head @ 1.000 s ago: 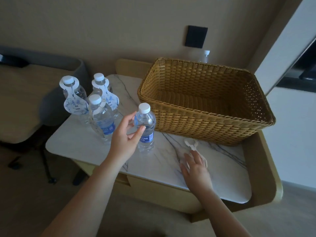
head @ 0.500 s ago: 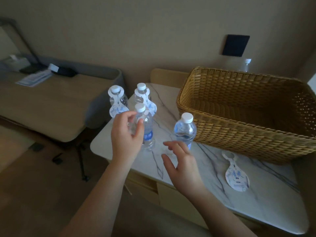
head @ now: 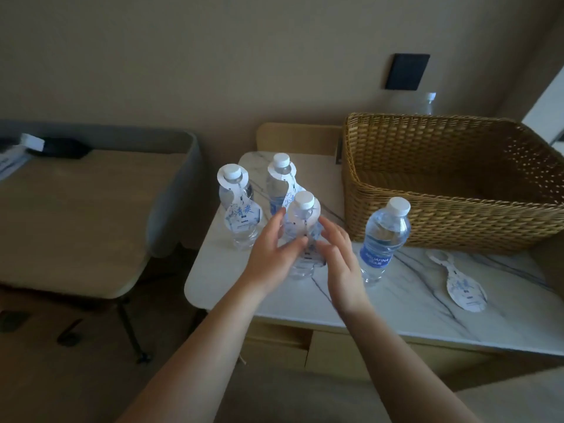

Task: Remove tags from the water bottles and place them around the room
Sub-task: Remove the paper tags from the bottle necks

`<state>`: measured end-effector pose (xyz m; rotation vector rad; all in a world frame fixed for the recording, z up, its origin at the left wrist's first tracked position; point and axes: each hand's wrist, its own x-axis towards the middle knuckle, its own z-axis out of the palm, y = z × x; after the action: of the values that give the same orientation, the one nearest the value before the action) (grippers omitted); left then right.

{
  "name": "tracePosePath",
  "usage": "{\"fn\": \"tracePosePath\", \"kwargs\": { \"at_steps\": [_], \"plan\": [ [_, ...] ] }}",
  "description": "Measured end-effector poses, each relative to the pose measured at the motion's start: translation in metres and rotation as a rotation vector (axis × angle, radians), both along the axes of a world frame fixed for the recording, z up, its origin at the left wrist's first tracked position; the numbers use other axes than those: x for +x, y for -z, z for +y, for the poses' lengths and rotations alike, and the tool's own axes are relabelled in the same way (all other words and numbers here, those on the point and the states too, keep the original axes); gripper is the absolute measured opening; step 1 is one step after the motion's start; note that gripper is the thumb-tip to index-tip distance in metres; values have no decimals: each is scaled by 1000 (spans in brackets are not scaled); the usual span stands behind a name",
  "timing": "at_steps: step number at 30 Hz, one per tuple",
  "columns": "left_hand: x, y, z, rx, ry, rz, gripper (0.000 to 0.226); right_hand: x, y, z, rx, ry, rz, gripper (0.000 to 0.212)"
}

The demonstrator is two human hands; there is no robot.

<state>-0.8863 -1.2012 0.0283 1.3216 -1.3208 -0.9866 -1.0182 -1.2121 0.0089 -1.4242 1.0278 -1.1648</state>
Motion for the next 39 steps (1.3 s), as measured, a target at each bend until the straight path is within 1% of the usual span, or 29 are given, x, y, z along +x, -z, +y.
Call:
{"fn": "tracePosePath", "kwargs": {
  "at_steps": [4, 7, 9, 14, 16, 18, 20, 21, 22, 24, 26, 28, 30, 32, 33, 35, 39],
  "plan": [
    [0, 3, 5, -27, -19, 34, 45, 0, -3, -9, 44, 31, -16, 40],
    [1, 13, 9, 8, -72, 68, 48, -3, -9, -19, 56, 38, -32, 37],
    [-1, 19, 12, 19, -120, 57, 49, -5, -14, -26, 72, 28, -31, 37],
    [-4, 23, 14, -25, -281, 60, 37, -7, -16, -40, 118, -56, 27, 45],
    [0, 20, 10, -44, -295, 7, 43, -9, -15, -42, 134, -77, 11, 49],
    [5, 16, 2, -65, -237, -54, 58, -12, -9, -42, 155, -70, 3, 60],
    [10, 11, -7, -64, -141, -98, 73, -16, 1, -41, 184, -96, 60, 79],
    [11, 10, -12, -47, -102, -113, 79, -18, 7, -40, 209, -116, 98, 83],
    [12, 9, -15, -26, -72, -118, 82, -20, 12, -39, 233, -127, 131, 83],
    [14, 12, -19, 8, -30, -99, 81, -24, 19, -37, 254, -103, 187, 75],
    [16, 18, -21, 20, -17, -91, 67, -27, 23, -36, 280, -65, 156, 65],
    [16, 21, -21, 18, -34, -89, 54, -31, 26, -32, 365, -46, -14, 52],
    [15, 19, -21, 17, -54, -86, 50, -37, 26, -28, 418, -51, -164, 32],
    [14, 19, -21, 19, -72, -83, 50, -42, 25, -23, 419, -72, -232, 14],
    [14, 21, -22, 15, -80, -87, 51, -44, 24, -20, 414, -79, -258, 8],
    [14, 24, -23, 6, -87, -93, 54, -47, 18, -14, 397, -83, -300, 5],
    [15, 24, -24, -3, -82, -72, 58, -49, -1, -7, 351, -91, -345, 5]
  ]
}}
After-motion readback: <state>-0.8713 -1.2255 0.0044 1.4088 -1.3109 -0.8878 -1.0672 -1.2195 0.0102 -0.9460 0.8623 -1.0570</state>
